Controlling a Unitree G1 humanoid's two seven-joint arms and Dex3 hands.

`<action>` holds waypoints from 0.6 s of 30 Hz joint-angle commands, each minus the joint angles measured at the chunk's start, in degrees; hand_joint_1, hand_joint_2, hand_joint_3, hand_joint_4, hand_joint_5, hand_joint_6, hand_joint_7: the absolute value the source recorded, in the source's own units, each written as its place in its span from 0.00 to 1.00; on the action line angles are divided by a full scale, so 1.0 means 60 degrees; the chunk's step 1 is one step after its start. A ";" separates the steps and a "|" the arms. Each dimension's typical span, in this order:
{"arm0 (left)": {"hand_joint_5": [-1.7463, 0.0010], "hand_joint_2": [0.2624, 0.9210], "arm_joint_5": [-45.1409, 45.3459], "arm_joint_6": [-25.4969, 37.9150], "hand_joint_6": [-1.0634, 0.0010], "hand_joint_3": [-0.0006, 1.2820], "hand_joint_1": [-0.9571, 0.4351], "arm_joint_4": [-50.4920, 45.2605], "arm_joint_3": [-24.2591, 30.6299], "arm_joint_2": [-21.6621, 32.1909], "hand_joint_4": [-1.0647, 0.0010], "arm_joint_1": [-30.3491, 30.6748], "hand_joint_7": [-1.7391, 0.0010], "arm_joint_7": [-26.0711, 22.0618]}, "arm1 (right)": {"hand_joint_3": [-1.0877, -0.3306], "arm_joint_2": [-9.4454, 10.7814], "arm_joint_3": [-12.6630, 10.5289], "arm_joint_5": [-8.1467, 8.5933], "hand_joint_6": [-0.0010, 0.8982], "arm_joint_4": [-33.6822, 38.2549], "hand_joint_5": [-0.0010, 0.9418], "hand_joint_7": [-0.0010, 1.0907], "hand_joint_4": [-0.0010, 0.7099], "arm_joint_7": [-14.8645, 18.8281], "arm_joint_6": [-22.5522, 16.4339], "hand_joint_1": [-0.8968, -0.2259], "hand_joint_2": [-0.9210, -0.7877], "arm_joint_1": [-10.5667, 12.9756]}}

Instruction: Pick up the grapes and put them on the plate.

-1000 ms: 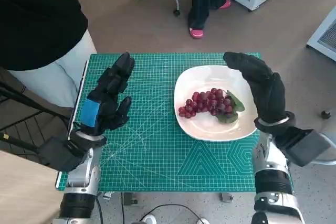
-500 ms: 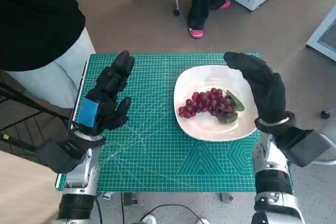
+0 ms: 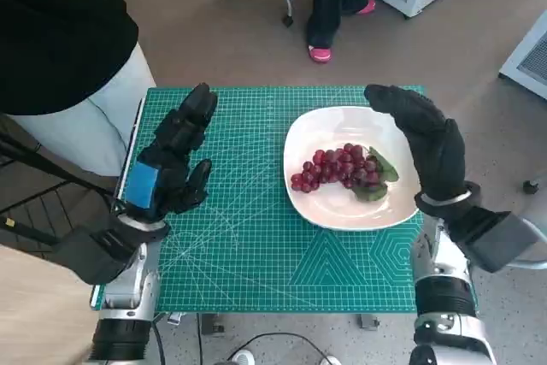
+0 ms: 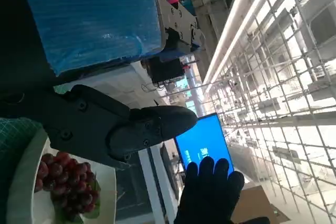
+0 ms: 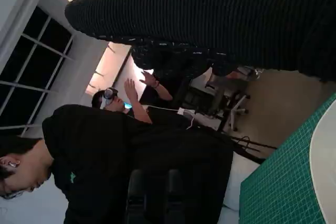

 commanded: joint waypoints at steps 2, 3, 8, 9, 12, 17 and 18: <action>1.00 1.00 -0.0205 0.0063 0.73 0.45 0.27 -0.0213 0.0078 0.0058 0.84 0.0114 1.00 -0.0113 | 0.76 -0.0018 0.0020 -0.0047 0.37 0.0023 0.00 0.00 0.49 -0.0021 0.0059 0.60 0.00 0.0044; 1.00 1.00 -0.0239 0.0066 0.73 0.45 0.27 -0.0217 0.0089 0.0058 0.84 0.0117 1.00 -0.0134 | 0.76 -0.0018 0.0019 -0.0046 0.37 0.0023 0.00 0.00 0.49 -0.0024 0.0061 0.61 0.00 0.0046; 1.00 1.00 -0.0443 0.0116 0.73 0.39 0.31 -0.0255 0.0144 0.0043 0.84 0.0141 1.00 -0.0233 | 0.75 -0.0012 0.0017 -0.0035 0.37 0.0005 0.00 0.00 0.48 -0.0026 0.0066 0.61 0.00 0.0063; 1.00 1.00 -0.0485 0.0127 0.73 0.37 0.33 -0.0261 0.0154 0.0034 0.84 0.0144 1.00 -0.0245 | 0.75 -0.0009 0.0017 -0.0035 0.37 0.0003 0.00 0.00 0.48 -0.0027 0.0062 0.61 0.00 0.0067; 1.00 1.00 -0.0581 0.0127 0.72 0.32 0.37 -0.0266 0.0175 -0.0003 0.83 0.0150 0.99 -0.0253 | 0.75 0.0001 0.0019 -0.0039 0.37 -0.0001 0.00 0.00 0.48 -0.0036 0.0052 0.61 0.00 0.0071; 0.99 1.00 -0.0565 -0.0046 0.71 0.26 0.43 -0.0206 0.0214 -0.0115 0.81 0.0149 0.99 -0.0162 | 0.75 0.0020 0.0025 -0.0047 0.37 -0.0005 0.00 0.00 0.48 -0.0050 0.0044 0.61 0.00 0.0076; 0.99 1.00 -0.0545 -0.0094 0.71 0.25 0.44 -0.0183 0.0224 -0.0139 0.80 0.0143 0.99 -0.0140 | 0.75 0.0024 0.0026 -0.0048 0.37 -0.0009 0.00 0.00 0.49 -0.0052 0.0045 0.61 0.00 0.0077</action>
